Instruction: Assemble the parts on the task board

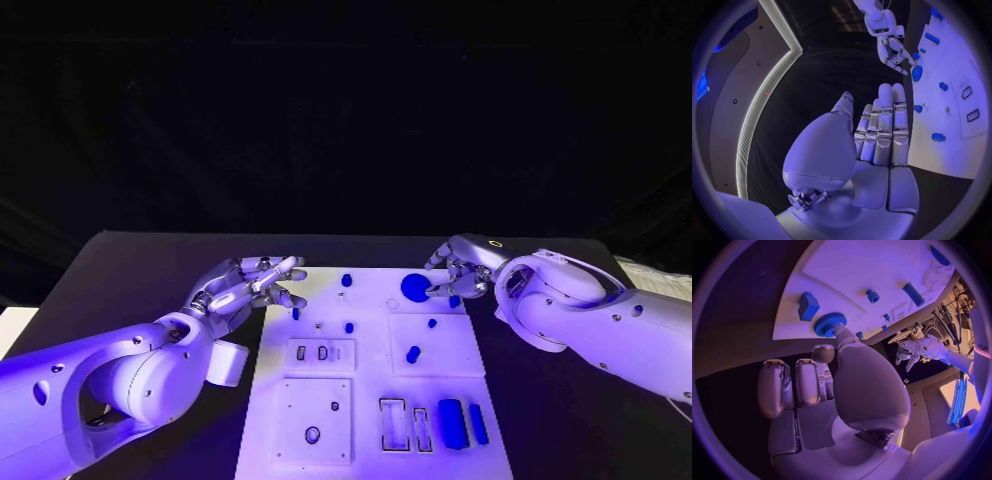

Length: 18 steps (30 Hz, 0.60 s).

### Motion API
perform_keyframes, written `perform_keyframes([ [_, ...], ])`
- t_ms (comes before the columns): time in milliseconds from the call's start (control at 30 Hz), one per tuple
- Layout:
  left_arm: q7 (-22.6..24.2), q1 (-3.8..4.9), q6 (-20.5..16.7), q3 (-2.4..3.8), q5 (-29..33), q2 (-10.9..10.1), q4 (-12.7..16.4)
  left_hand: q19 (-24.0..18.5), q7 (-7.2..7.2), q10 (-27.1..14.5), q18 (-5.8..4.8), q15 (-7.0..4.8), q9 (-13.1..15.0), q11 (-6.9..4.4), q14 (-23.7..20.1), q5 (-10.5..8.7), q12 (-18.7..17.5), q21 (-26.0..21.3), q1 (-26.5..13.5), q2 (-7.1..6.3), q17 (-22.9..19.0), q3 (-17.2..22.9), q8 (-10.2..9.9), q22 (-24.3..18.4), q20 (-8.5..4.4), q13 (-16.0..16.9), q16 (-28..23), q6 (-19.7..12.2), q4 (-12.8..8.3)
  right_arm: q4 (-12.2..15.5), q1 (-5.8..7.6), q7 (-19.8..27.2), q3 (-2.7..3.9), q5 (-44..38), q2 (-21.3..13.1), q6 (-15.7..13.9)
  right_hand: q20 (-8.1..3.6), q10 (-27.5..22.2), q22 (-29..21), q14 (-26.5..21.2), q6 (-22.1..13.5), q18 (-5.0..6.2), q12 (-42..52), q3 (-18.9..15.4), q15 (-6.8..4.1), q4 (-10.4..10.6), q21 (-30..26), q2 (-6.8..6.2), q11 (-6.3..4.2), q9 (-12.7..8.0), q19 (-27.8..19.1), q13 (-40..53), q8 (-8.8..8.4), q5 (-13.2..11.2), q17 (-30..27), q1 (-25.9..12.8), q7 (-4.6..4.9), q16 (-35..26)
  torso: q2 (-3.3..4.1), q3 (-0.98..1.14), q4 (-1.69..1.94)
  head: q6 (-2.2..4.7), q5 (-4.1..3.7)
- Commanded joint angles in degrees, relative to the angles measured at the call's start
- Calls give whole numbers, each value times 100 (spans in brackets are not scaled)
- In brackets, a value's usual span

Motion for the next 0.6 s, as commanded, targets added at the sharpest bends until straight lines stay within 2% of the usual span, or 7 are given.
perform_keyframes([
  [33, 15, 5, 129, 3, 14, 2, -3, -23, 19, -31, 7, -9, -4, -5, -49, -13, -29, 40, 4, 62, 17, 6, -29, 10, 3, 10, 41, -26, -53, -33, -33, -113, 2, 273, 17, 371, 21, -72, 49, 274, 13, -70, 400, -64, 47, 127, 52, 6, 37, 10, 22, 502, 40, 42, 86, 95, 15, 68, 2, -2, -3, 26, -21],
  [133, 10, 5, 131, 3, 14, -1, -9, -26, 19, -32, 8, -9, -4, -5, -54, -12, -29, 44, 14, 70, 24, 12, -29, 12, 3, 10, 46, -26, -60, -77, -59, -74, 2, 287, 57, 382, 30, -9, 104, 290, 9, -79, 730, -80, 48, 187, 82, 30, 45, 13, 40, 855, 49, 55, 200, 122, 25, 153, 4, 3, 3, 13, -5],
  [267, -3, 5, 130, 2, 14, -3, -17, -33, 20, -35, 9, -10, -3, -6, -69, -10, -29, 55, 49, 92, 46, 35, -29, 19, 3, 11, 58, -26, -83, -101, -72, -24, 2, 308, 98, 336, 42, 163, 204, 342, 33, -97, 1410, -115, 60, 260, 136, 49, 54, 23, 80, 1534, 82, 62, 543, 149, 29, 405, 4, -6, 10, 3, -7],
  [367, -10, 4, 131, 2, 15, -3, -23, -37, 19, -36, 9, -11, -3, -6, -74, -10, -29, 60, 64, 101, 55, 45, -29, 22, 2, 12, 64, -26, -93, -101, -75, 11, 2, 328, 127, 274, 47, 305, 585, 400, 63, -178, 1865, -134, 61, 288, 313, 69, 55, 32, 279, 1963, 109, 82, 840, 147, 27, 632, 5, -6, 7, -7, -1],
  [600, -25, 4, 130, 2, 15, -2, -44, -41, 19, -37, 10, -12, -3, -7, -82, -9, -30, 67, 85, 113, 67, 60, -30, 26, 1, 12, 71, -27, -107, -82, -77, 69, 2, 352, 185, 171, 54, 350, 730, 421, 72, -208, 2073, -145, 70, 302, 382, 92, 61, 35, 353, 2180, 123, 93, 1007, 149, 31, 758, 7, -4, 9, -29, 5],
])
